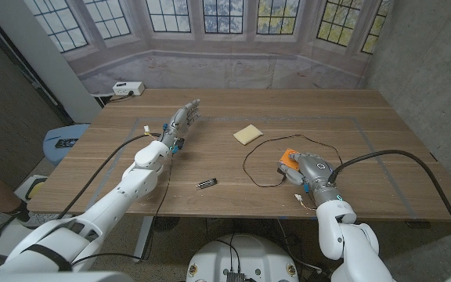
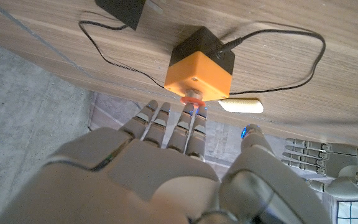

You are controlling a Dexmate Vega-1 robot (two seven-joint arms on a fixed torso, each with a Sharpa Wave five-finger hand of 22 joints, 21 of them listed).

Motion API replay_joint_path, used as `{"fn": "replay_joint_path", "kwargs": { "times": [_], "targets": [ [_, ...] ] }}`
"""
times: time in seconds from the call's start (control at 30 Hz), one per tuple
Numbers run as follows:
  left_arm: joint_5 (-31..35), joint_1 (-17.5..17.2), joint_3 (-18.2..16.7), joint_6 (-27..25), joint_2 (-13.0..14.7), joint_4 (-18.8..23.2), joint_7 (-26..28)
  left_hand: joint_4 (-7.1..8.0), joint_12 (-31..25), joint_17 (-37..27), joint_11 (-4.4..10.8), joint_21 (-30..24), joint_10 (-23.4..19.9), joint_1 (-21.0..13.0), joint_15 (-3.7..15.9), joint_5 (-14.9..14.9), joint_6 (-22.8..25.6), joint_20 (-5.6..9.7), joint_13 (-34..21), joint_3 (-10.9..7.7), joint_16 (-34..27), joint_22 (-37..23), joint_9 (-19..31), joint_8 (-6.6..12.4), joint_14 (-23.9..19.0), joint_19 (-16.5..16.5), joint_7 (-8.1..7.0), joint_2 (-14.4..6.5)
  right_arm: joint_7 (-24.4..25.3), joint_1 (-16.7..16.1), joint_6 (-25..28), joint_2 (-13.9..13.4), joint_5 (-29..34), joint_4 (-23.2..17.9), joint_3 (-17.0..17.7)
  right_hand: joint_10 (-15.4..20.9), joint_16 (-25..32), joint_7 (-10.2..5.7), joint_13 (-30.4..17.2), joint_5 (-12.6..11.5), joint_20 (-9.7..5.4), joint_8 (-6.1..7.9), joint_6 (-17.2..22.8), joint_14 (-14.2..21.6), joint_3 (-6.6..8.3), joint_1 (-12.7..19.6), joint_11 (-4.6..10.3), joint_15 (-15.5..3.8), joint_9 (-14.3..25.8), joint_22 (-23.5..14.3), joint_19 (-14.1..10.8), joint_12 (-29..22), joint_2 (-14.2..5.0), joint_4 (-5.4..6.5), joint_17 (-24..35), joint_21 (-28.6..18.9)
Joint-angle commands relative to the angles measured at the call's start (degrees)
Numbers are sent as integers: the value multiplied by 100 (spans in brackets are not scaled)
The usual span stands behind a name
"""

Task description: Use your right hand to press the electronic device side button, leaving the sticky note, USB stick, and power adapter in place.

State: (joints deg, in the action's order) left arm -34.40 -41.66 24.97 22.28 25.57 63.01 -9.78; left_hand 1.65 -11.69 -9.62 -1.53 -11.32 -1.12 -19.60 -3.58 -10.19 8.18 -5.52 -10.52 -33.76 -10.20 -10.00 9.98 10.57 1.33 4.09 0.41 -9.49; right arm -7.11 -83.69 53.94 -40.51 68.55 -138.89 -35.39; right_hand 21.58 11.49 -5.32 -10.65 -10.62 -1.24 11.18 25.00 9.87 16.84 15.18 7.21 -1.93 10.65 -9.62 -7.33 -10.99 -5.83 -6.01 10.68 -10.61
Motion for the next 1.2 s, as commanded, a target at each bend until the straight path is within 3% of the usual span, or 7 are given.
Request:
{"fn": "replay_joint_path", "kwargs": {
  "times": [0.03,0.67,1.2],
  "targets": [
    [2,39,6,-26,-23,-94,12,-6,1,-7,2,-14,20,36,-5,14,17,-10,-25,-33,3,-24,32,-4,10,-26,1,11,208,14,-80,-14,-112,-101,152,64,0,-34,-10,6,-7,19,35,59,28,62,3,6,2,-1,-10,12,-8,-31,-5,-23],
    [17,10,-16,-32,36,-26,41,-22,1,-6,5,-14,20,48,-3,13,19,-9,-25,-45,7,-24,32,-4,15,-24,-10,17,377,53,-219,-47,-296,-165,239,90,1,-37,-11,9,3,22,55,79,51,95,5,8,3,-1,-21,7,3,-76,-7,-25],
    [75,-114,-34,-121,133,270,234,-36,2,-5,7,-15,21,56,-2,13,19,-6,-25,-57,7,-24,33,-4,12,-22,-8,18,730,91,-413,-255,-1073,-238,509,40,1,-25,-12,13,-6,-5,-12,75,69,114,-15,8,4,-1,-53,27,-6,-103,-2,-33]
  ]
}}
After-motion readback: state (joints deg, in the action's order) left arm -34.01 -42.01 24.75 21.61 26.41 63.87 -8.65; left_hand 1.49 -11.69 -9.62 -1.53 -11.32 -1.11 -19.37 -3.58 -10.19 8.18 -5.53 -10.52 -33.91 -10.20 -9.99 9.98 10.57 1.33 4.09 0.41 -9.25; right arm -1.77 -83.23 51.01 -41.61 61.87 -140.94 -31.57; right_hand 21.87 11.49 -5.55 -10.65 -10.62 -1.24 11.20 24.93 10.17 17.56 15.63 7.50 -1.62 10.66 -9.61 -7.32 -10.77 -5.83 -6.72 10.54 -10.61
